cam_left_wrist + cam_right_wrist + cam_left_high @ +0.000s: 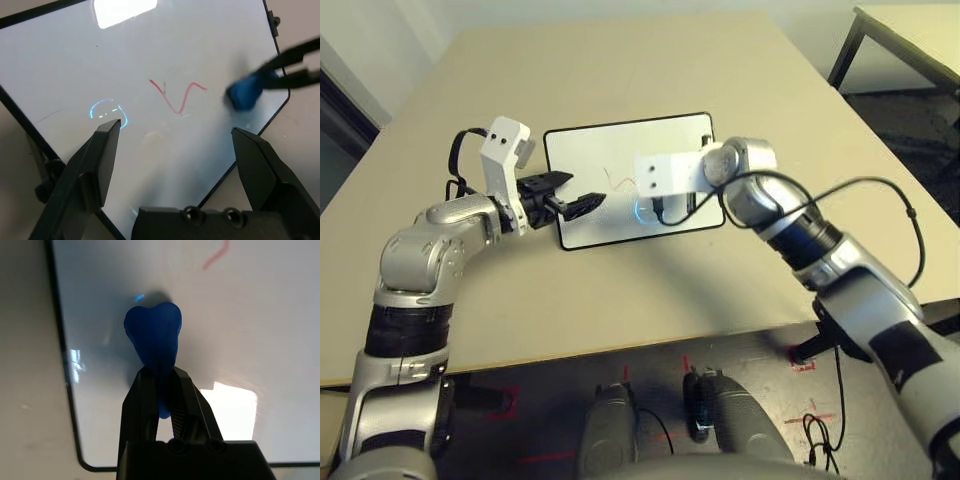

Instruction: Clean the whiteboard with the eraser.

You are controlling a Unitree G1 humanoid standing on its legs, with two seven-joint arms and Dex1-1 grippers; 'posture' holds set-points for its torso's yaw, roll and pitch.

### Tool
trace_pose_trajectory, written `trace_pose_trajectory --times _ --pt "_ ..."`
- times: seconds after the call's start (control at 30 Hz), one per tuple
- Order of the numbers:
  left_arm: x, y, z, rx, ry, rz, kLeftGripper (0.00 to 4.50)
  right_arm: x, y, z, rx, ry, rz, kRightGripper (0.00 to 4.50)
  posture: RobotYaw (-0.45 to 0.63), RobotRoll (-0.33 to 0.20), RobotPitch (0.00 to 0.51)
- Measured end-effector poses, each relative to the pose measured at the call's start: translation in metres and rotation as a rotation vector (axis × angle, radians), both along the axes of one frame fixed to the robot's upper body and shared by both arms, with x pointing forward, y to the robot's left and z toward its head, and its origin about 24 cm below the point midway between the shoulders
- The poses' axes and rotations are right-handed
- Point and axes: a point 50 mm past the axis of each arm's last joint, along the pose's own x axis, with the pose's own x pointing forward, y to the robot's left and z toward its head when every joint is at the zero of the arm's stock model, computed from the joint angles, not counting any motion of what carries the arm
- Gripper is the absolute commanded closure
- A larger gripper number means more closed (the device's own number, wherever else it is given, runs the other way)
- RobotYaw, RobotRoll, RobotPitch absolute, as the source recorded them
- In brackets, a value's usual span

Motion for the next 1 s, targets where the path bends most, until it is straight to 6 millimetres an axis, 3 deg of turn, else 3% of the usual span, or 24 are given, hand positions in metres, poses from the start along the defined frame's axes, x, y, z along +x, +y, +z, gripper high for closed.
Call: trace_pose_trajectory --times 0.1,0.3,0.4,0.47,0.67,0.77,0.83,1.0 --pt "0.001 0.003 -0.001 0.002 0.009 0.011 0.0 0.006 0.01 0.006 0.0 -0.009 -0.003 4.21 0.02 0.0 0.125" --pt "0.0 0.004 -0.001 0.003 0.007 0.01 0.0 0.03 0.026 0.039 0.052 -0.147 -0.048 4.22 0.03 0.0 0.13" --pt "-0.001 0.005 -0.003 0.004 0.012 0.015 0.0 0.032 0.031 0.043 0.063 -0.165 -0.034 4.22 0.03 0.0 0.133" --pt "-0.003 0.007 -0.006 0.006 0.022 0.023 0.0 0.026 0.029 0.037 0.067 -0.148 -0.009 4.22 0.04 0.0 0.134" --pt "-0.007 0.012 -0.002 0.01 0.01 0.055 0.0 -0.004 0.02 -0.004 -0.008 -0.024 0.083 4.22 0.04 0.0 0.136" --pt "-0.007 0.011 -0.001 0.011 0.008 0.055 0.0 -0.003 0.018 -0.007 -0.026 -0.012 0.072 4.22 0.04 0.0 0.134" --pt "-0.007 0.012 -0.001 0.011 0.01 0.061 0.0 0.005 0.024 -0.001 -0.031 -0.024 0.059 4.22 0.04 0.0 0.134" --pt "-0.008 0.011 -0.001 0.009 0.01 0.059 0.0 0.03 0.032 0.04 0.028 -0.169 -0.021 4.22 0.04 0.0 0.136"
